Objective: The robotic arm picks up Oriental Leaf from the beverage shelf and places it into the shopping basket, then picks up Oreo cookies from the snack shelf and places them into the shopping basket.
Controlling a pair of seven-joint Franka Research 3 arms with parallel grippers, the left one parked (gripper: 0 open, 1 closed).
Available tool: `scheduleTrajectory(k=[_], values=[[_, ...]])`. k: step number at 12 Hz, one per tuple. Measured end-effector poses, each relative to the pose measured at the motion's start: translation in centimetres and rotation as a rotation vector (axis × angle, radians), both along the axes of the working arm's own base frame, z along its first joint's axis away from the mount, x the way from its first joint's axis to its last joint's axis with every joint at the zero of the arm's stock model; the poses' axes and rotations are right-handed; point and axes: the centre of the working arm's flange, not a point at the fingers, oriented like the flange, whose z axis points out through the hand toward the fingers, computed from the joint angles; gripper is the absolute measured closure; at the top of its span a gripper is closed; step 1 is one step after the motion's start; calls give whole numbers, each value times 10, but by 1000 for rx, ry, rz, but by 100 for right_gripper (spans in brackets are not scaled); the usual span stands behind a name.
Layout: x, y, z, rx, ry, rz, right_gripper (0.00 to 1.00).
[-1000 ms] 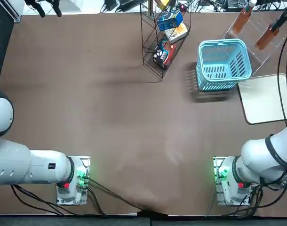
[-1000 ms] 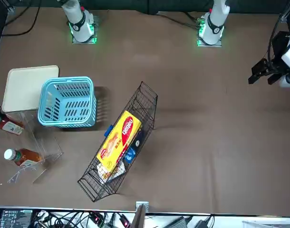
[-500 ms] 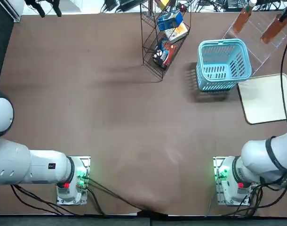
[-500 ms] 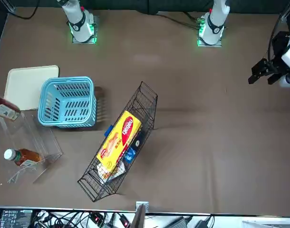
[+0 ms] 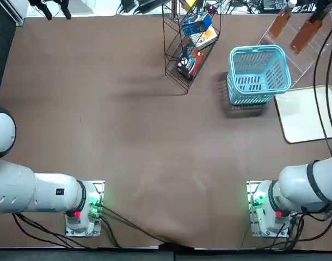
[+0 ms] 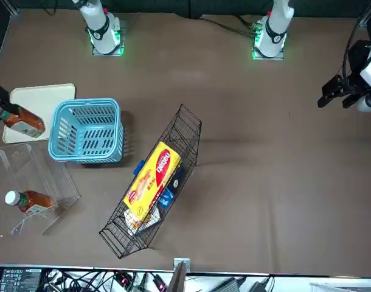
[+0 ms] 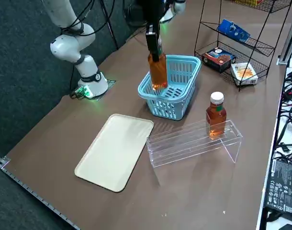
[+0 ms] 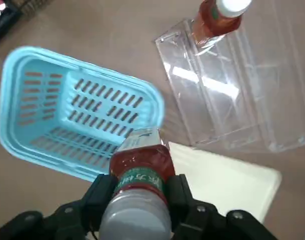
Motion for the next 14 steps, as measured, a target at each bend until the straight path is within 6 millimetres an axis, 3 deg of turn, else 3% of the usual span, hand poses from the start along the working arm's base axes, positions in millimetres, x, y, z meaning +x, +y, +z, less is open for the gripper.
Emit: scheduleTrajectory(k=[4, 6, 9, 14], values=[[-22, 70, -1, -42, 34, -221, 43], [-32, 93, -4, -62, 38, -284, 43], [-32, 98, -23, -66, 18, -324, 43], [-36, 96, -93, -62, -35, -370, 43]])
